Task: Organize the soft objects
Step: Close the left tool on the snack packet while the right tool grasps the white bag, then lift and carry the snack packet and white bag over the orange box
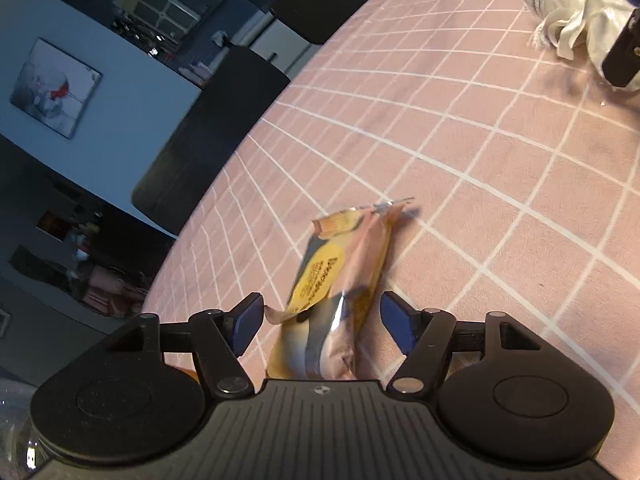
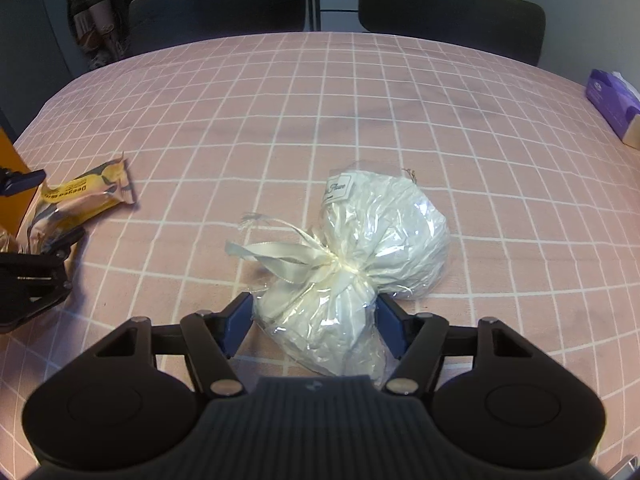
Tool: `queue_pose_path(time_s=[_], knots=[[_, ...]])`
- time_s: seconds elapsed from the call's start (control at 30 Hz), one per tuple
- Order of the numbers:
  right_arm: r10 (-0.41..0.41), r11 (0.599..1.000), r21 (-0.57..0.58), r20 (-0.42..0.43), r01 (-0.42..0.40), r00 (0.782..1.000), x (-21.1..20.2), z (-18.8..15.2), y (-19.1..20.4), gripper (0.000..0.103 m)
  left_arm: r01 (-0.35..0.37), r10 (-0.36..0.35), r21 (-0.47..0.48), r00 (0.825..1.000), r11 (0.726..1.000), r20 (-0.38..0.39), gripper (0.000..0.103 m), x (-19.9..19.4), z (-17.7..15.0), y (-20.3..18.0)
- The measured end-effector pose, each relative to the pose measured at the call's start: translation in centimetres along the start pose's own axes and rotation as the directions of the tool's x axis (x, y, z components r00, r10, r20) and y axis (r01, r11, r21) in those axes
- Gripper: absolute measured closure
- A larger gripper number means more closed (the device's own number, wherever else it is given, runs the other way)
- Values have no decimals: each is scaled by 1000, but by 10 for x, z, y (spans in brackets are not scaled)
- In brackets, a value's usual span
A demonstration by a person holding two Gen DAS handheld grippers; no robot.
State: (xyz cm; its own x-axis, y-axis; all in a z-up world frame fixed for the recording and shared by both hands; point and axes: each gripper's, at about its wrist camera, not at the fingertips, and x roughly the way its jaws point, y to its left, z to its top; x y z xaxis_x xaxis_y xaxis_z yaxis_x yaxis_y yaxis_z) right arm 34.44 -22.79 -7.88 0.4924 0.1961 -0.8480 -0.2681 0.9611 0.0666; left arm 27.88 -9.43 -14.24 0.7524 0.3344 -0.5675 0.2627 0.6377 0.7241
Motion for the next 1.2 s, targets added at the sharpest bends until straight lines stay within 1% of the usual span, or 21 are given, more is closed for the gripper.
queue_pose_path(time_s=[0.1, 0.13, 0.17, 0.2, 0.23, 0.27, 0.3, 0.43, 0.5, 0.63, 0.7, 0.8, 1.0, 1.13, 1.2], knots=[[10, 1000, 0, -6, -10, 1000, 3, -1, -1, 37, -13, 13, 20, 1000, 1000, -2, 36, 2, 1, -3], [14, 1000, 2, -11, -14, 1000, 4, 1, -3, 37, -8, 8, 20, 1000, 1000, -3, 43, 2, 2, -4], [17, 1000, 3, -14, -17, 1000, 5, 1, -4, 37, -1, 1, 16, 1000, 1000, -8, 47, 3, 2, -3], [19, 1000, 4, -16, -19, 1000, 5, 1, -6, 37, 1, -1, 8, 1000, 1000, -15, 54, 4, 3, -4], [19, 1000, 1, -19, -19, 1000, 5, 0, -6, 37, 6, -6, -3, 1000, 1000, -22, 63, 5, 3, -4], [19, 1000, -1, -22, -19, 1000, 5, 0, -6, 37, 9, -9, -15, 1000, 1000, -28, 66, 6, 3, -4], [18, 1000, -4, -24, -18, 1000, 5, -1, -6, 37, 11, -12, -24, 999, 1000, -33, 71, 7, 4, -5], [18, 1000, -14, -32, -19, 999, 6, -2, -6, 37, 3, -4, -33, 1000, 999, -29, 81, 5, 5, -7], [16, 1000, -25, -35, -17, 999, 8, -2, -4, 37, 7, -8, -53, 1000, 999, -20, 84, 1, 5, -5], [13, 998, -60, -42, -15, 999, 9, -2, 2, 40, 47, -46, -112, 999, 993, 9, 87, -11, 6, 2], [30, 997, -63, -51, -33, 998, 9, -1, 6, 43, 83, -80, -156, 996, 984, 28, 87, -20, 6, 6], [59, 996, -64, -67, -63, 996, 6, -1, 10, 47, 145, -132, -220, 989, 965, 71, 88, -36, 5, 11], [80, 993, -75, -89, -87, 993, -6, -3, 18, 56, 238, -192, -294, 966, 926, 175, 88, -75, -2, 14], [101, 990, -87, -88, -108, 991, -24, -14, 22, 57, 292, -221, -319, 945, 902, 241, 88, -98, -10, 13], [109, 988, -100, -81, -117, 991, -34, -20, 25, 58, 326, -240, -334, 931, 884, 275, 88, -111, -15, 14]])
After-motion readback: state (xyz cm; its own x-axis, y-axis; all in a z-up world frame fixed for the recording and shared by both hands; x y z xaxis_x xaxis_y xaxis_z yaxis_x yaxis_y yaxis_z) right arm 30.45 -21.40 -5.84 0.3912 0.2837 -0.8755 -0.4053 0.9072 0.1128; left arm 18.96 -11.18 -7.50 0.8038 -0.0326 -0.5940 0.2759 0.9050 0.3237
